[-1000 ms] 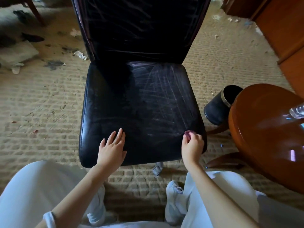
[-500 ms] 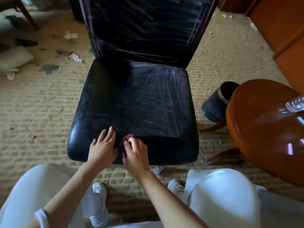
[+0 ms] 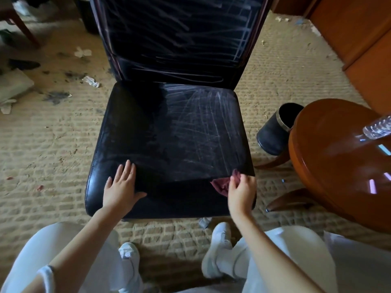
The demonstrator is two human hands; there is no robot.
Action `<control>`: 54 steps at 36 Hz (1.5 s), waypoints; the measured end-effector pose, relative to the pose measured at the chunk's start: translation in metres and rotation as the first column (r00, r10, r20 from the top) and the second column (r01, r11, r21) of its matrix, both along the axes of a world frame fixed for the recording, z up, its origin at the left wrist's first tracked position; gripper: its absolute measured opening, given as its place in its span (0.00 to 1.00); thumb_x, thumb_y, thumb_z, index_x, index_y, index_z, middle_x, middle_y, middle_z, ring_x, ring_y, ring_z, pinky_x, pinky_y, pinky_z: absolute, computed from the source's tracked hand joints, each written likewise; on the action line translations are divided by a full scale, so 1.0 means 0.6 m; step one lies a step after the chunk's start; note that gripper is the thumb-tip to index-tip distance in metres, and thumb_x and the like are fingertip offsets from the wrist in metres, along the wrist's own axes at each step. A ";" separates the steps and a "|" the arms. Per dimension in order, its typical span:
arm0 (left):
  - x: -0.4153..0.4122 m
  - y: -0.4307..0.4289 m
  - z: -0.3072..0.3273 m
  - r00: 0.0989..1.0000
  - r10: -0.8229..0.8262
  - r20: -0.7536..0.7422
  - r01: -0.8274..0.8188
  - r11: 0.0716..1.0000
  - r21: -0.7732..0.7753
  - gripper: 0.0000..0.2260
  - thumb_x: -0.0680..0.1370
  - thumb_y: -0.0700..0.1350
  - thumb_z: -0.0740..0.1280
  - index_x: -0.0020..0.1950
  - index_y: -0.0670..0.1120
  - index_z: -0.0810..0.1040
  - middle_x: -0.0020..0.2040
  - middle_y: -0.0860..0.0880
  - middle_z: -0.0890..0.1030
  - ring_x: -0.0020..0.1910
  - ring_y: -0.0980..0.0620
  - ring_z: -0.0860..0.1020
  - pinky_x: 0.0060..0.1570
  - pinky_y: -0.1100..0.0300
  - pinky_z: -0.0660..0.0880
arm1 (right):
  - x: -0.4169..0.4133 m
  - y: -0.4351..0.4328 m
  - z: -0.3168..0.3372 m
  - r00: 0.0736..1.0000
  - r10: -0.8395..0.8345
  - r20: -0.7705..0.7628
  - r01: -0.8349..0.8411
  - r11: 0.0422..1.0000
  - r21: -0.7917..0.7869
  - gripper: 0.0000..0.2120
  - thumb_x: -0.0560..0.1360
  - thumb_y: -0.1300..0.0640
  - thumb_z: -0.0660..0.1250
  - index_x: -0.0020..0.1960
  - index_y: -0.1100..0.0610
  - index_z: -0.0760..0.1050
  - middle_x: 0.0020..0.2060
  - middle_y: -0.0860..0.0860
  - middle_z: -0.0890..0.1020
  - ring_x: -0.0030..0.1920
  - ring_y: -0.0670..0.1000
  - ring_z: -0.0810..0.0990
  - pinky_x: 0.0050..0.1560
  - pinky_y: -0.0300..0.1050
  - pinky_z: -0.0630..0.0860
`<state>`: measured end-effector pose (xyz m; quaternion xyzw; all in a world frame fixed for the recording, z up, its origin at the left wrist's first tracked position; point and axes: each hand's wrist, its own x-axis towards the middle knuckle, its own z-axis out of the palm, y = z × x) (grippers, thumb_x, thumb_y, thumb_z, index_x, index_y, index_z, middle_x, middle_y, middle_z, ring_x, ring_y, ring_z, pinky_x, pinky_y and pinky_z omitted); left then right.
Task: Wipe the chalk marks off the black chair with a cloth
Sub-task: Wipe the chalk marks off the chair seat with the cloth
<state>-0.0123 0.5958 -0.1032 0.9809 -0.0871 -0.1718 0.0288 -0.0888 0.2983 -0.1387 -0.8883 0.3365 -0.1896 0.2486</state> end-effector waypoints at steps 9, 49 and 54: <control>0.005 -0.007 0.001 0.999 0.040 0.013 -0.040 0.999 -0.022 0.43 0.74 0.59 0.67 0.78 0.46 0.47 0.79 0.50 0.46 0.78 0.50 0.47 0.72 0.52 0.57 | 0.050 0.219 0.002 0.893 0.448 -0.034 -0.449 0.893 -0.030 0.11 0.64 0.65 0.72 0.45 0.58 0.79 0.41 0.54 0.77 0.40 0.55 0.73 0.41 0.47 0.71; -0.032 -0.052 0.016 0.994 0.093 0.064 -0.095 0.995 0.015 0.43 0.73 0.66 0.62 0.79 0.46 0.47 0.79 0.50 0.46 0.78 0.49 0.48 0.70 0.54 0.61 | -0.008 0.182 0.006 0.788 0.594 -0.162 -0.614 0.777 -0.137 0.18 0.68 0.56 0.65 0.58 0.49 0.77 0.52 0.53 0.77 0.45 0.55 0.76 0.41 0.48 0.75; -0.034 -0.054 0.013 0.993 0.100 0.059 -0.101 0.995 0.014 0.43 0.74 0.66 0.61 0.79 0.46 0.47 0.79 0.50 0.46 0.78 0.50 0.48 0.69 0.54 0.61 | 0.011 0.157 0.024 0.790 0.598 -0.135 -0.608 0.792 -0.047 0.21 0.64 0.61 0.70 0.57 0.54 0.77 0.43 0.54 0.77 0.38 0.55 0.78 0.35 0.42 0.77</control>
